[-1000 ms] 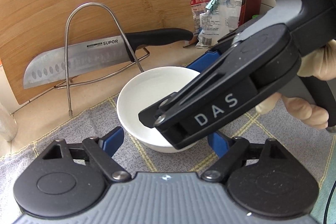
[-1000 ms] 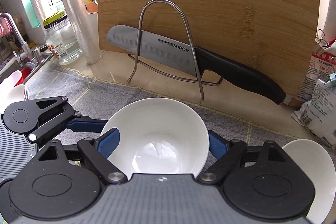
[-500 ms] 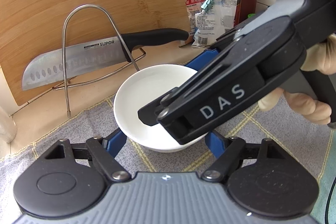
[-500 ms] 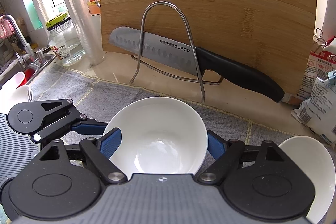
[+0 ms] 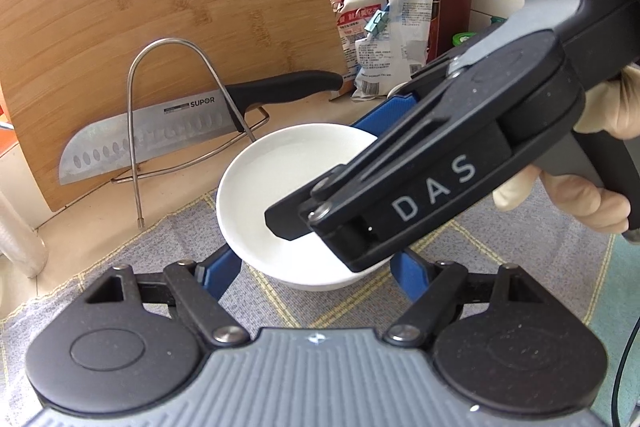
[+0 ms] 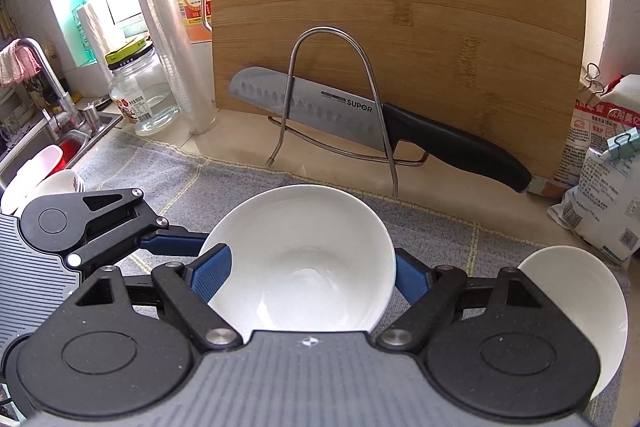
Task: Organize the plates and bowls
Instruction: 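Carry the second bowl with the right gripper and lower it into the first bowl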
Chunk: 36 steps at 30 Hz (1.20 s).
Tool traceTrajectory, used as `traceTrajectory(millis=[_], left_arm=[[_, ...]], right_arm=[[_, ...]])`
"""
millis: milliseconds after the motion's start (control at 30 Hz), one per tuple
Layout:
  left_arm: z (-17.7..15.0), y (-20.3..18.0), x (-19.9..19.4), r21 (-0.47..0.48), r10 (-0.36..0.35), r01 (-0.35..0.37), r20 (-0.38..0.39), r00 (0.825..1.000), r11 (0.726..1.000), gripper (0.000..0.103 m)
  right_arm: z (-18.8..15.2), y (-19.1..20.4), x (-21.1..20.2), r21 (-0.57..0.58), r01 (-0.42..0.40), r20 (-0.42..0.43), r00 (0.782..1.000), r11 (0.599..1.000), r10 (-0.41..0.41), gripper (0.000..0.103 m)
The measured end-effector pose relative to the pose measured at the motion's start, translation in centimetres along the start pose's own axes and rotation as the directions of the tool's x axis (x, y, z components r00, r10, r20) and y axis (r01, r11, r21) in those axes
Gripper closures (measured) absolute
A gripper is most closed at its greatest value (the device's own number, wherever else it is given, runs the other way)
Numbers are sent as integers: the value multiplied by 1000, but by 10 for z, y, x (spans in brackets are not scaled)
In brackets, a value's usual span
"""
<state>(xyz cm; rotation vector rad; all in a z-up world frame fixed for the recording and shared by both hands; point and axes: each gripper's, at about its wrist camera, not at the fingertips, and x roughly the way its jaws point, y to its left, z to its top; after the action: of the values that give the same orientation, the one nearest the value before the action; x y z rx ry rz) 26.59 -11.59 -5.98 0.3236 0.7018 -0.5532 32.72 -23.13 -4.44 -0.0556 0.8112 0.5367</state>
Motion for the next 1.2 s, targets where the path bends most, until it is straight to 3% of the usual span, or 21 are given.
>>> traceTrajectory(millis=[400,1200], left_arm=[[-16,-8,-44,9,9,-8,-8,1000,1000,22],[-62,-6,-119,-83,73,-76,-34,997,994,22]], right_arm=[[-13,35,-34,-30,-30,20,999,999,30,13],[-33,113,-62,-119,-122,5,992,985,124,13]])
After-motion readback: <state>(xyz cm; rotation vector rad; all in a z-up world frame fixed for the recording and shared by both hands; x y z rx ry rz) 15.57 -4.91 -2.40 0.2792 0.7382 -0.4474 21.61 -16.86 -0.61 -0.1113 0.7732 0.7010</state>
